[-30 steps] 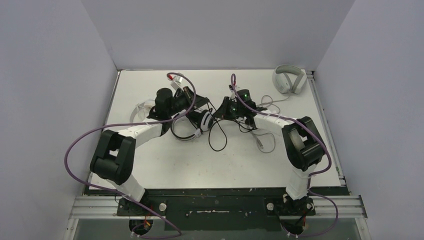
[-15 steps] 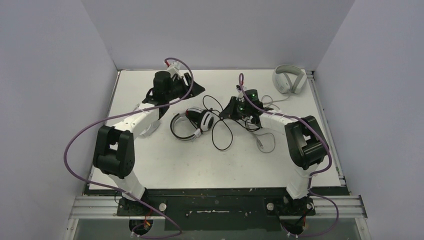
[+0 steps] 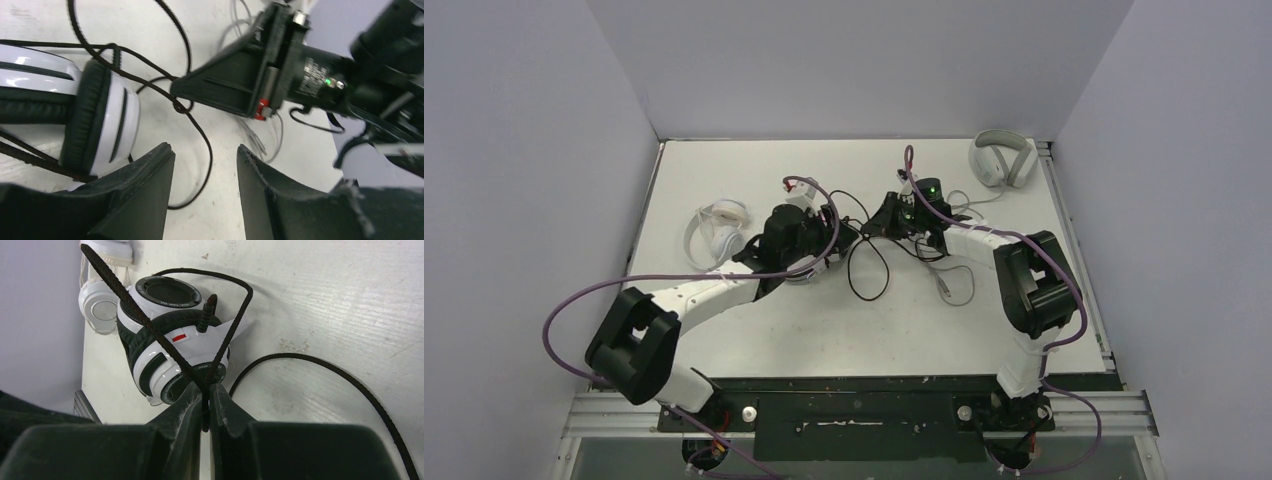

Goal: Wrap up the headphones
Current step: Untie the headphones cable at the center of the board.

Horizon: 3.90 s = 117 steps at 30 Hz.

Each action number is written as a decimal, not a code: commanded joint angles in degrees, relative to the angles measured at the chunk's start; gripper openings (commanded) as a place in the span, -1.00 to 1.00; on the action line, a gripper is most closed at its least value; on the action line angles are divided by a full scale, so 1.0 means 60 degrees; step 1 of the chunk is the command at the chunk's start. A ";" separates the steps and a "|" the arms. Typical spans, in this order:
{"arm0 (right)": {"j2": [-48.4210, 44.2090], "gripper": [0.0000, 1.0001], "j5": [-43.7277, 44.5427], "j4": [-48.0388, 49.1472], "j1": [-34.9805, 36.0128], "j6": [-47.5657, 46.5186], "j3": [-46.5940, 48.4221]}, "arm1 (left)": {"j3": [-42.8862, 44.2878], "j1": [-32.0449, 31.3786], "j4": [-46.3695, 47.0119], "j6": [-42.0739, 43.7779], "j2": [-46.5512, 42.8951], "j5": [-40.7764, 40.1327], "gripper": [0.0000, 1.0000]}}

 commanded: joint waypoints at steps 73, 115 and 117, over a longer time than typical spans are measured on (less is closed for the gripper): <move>-0.0212 -1.00 -0.0396 0.0730 -0.0348 -0.0144 -0.0711 | 0.6435 0.2277 -0.4135 0.2994 0.1745 -0.6083 -1.00; -0.0381 -0.03 0.0674 -0.0520 -0.0138 -0.1615 -0.0477 | 0.3080 -0.0352 -0.3400 0.3709 0.1309 -0.0885 -0.01; -0.0460 0.04 0.1347 -0.0698 0.0114 -0.1577 -0.0667 | 0.2984 -0.0352 -0.3298 0.3614 0.1188 -0.0895 -0.02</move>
